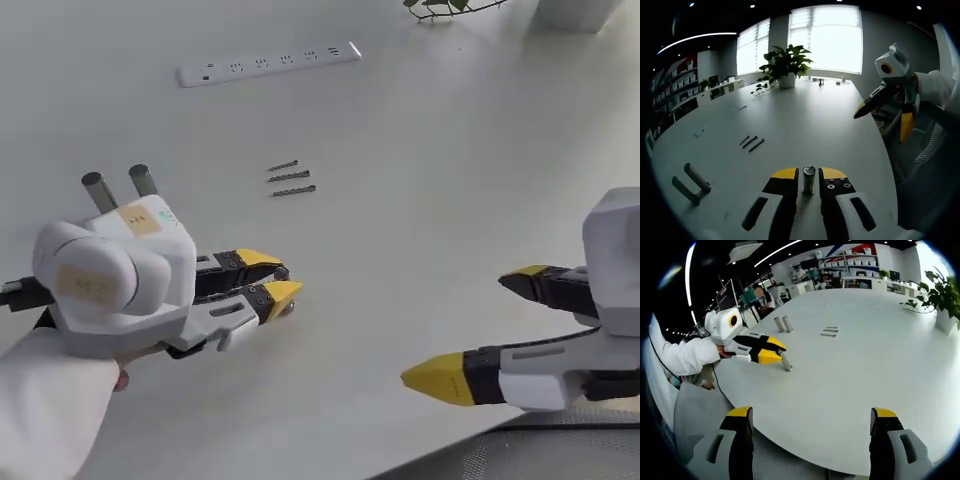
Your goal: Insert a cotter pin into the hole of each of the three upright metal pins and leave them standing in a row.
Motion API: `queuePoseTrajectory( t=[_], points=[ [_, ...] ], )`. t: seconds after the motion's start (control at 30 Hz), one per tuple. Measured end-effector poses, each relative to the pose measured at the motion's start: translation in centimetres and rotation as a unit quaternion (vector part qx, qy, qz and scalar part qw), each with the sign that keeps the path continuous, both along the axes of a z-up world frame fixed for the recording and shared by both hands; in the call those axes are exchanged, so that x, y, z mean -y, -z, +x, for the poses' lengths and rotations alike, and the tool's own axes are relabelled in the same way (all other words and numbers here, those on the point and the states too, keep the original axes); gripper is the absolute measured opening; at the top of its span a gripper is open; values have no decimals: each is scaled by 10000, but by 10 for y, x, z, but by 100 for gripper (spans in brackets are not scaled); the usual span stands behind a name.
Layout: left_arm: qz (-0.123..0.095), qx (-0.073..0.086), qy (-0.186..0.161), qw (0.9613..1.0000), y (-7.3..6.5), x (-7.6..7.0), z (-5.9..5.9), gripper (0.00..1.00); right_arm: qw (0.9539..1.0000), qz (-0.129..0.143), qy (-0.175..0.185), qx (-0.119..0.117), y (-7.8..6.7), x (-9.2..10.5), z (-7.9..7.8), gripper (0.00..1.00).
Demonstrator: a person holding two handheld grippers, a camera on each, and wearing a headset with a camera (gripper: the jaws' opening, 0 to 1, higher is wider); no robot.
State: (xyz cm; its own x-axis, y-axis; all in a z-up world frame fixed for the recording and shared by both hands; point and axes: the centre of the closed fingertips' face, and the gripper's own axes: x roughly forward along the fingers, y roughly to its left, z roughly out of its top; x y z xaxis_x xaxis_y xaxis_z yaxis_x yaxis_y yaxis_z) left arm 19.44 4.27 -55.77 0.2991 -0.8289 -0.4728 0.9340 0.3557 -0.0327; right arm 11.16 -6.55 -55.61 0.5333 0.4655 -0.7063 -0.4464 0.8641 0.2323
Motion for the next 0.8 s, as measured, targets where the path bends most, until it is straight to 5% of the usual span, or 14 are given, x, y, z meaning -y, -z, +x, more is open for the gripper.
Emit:
queuePoseTrajectory(
  t=[0.4, 0.5, 0.63, 0.8],
  points=[
    [173, -187, 4, 9997, 4, -10, -12, 64, 10000, -25, 1, -18, 0, 3, -1, 96],
    [-2, -455, 59, 9989, 2, -10, -21, 78, 10000, -26, 5, -16, -1, 3, 0, 96],
    [-50, -604, 216, 9979, 5, -10, -36, 100, 10000, -53, -9, -20, -1, 4, -1, 96],
    [-13, -755, 232, 9969, 11, -14, -46, 99, 10000, -67, -6, -13, -2, 4, -1, 96]
  ],
)
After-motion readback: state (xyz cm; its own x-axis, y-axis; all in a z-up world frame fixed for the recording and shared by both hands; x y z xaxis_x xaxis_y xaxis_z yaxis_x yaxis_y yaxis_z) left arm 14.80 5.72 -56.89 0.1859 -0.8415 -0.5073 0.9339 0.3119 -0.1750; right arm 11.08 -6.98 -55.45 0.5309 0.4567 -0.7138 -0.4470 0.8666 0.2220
